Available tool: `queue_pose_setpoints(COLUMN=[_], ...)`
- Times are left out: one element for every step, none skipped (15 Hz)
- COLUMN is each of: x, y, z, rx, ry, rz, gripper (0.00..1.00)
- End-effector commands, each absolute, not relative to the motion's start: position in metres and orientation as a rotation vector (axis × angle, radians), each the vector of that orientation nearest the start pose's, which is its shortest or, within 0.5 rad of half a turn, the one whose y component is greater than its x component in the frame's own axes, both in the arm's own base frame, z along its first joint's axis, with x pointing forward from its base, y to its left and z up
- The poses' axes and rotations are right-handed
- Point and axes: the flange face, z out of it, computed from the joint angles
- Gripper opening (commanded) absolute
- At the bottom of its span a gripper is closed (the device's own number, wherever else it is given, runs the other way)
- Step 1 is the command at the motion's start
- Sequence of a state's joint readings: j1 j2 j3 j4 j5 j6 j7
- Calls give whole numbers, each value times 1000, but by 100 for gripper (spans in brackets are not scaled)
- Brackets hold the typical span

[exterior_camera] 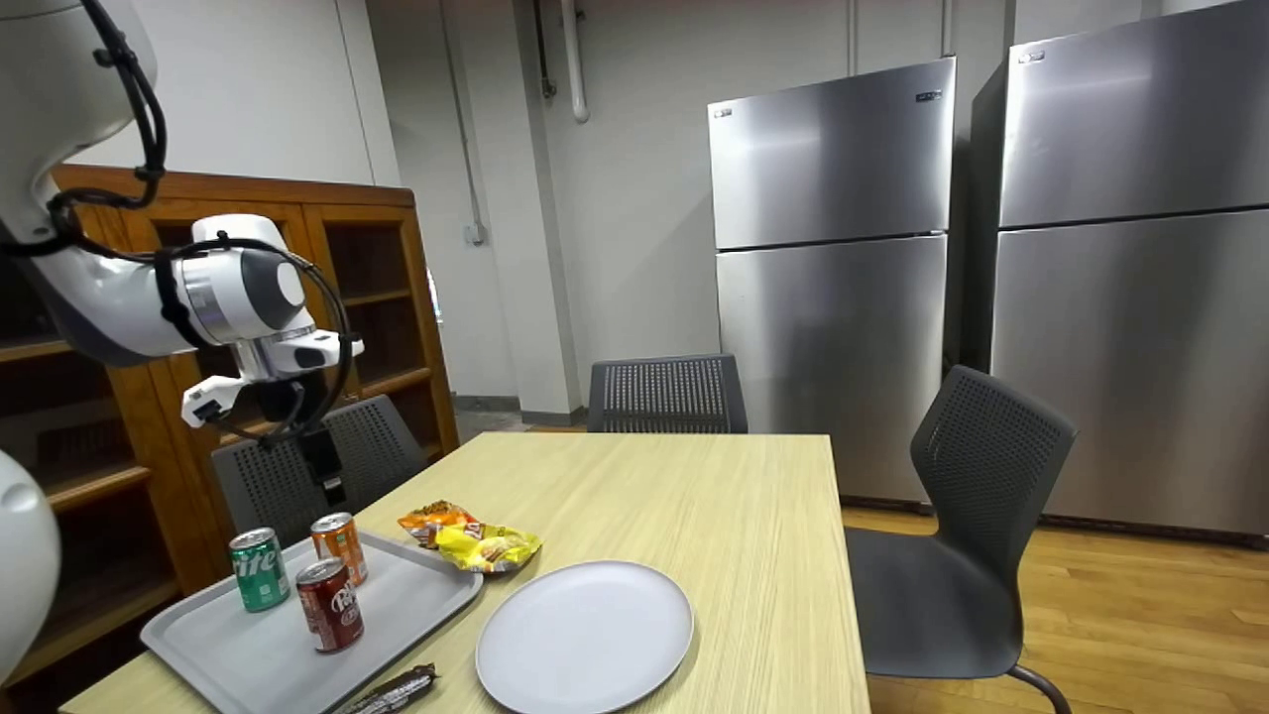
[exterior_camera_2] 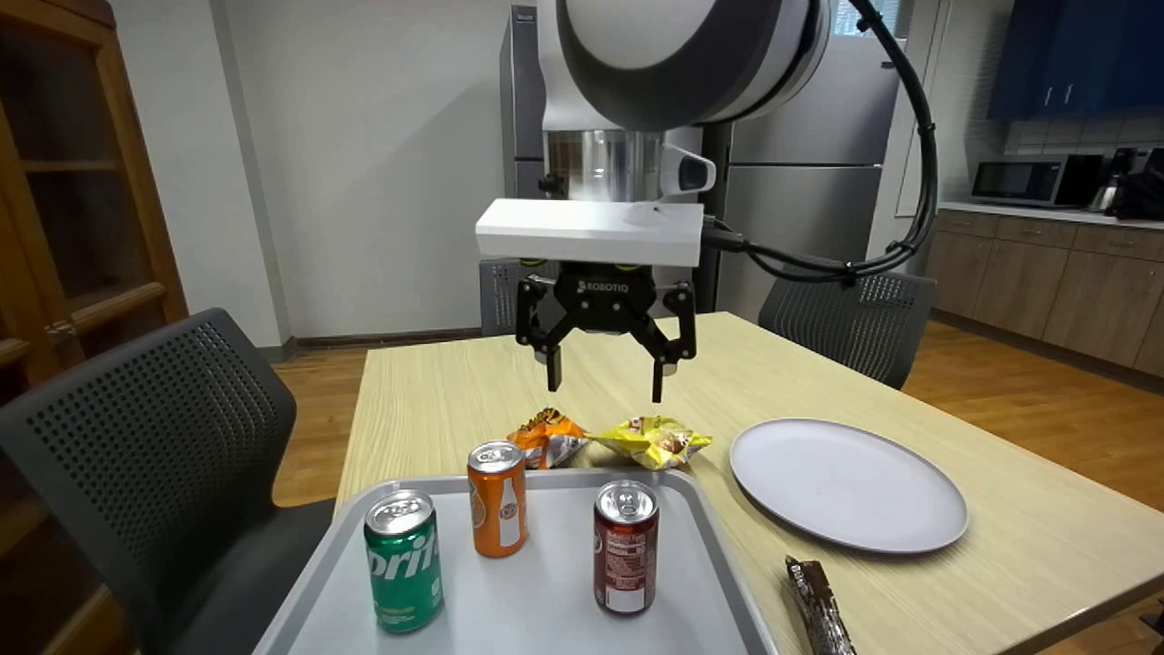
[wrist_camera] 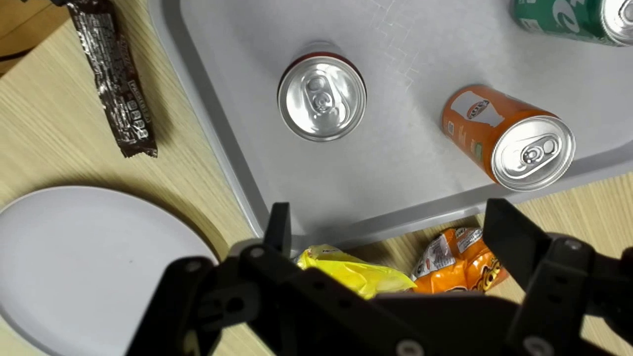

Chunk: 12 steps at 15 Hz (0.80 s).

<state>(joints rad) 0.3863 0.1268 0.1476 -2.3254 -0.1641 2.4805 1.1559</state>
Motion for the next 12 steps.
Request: queue_pose_setpoints(x=[448,447,447,446,446,446,445,445,445,445,445,445], y=[263,262,261,261,261,261,261,261,261,261,261,261], z=[291,292,292,292,292,292,292,292,292,292,292,292], rx=[-3075,-3074,-3075,-3075,-3076,-3076,-3077,-3077,-3077,-3077,-3077,-3077], ry=[778,780,780,780,779,779,779,779,779,779,779,779], rz=[-133,-135,-136,-135,-135,-134,-134,-133,-133,-133,-133,-133], gripper=[100,100,100,100,100,100,100,100,100,100,100,100])
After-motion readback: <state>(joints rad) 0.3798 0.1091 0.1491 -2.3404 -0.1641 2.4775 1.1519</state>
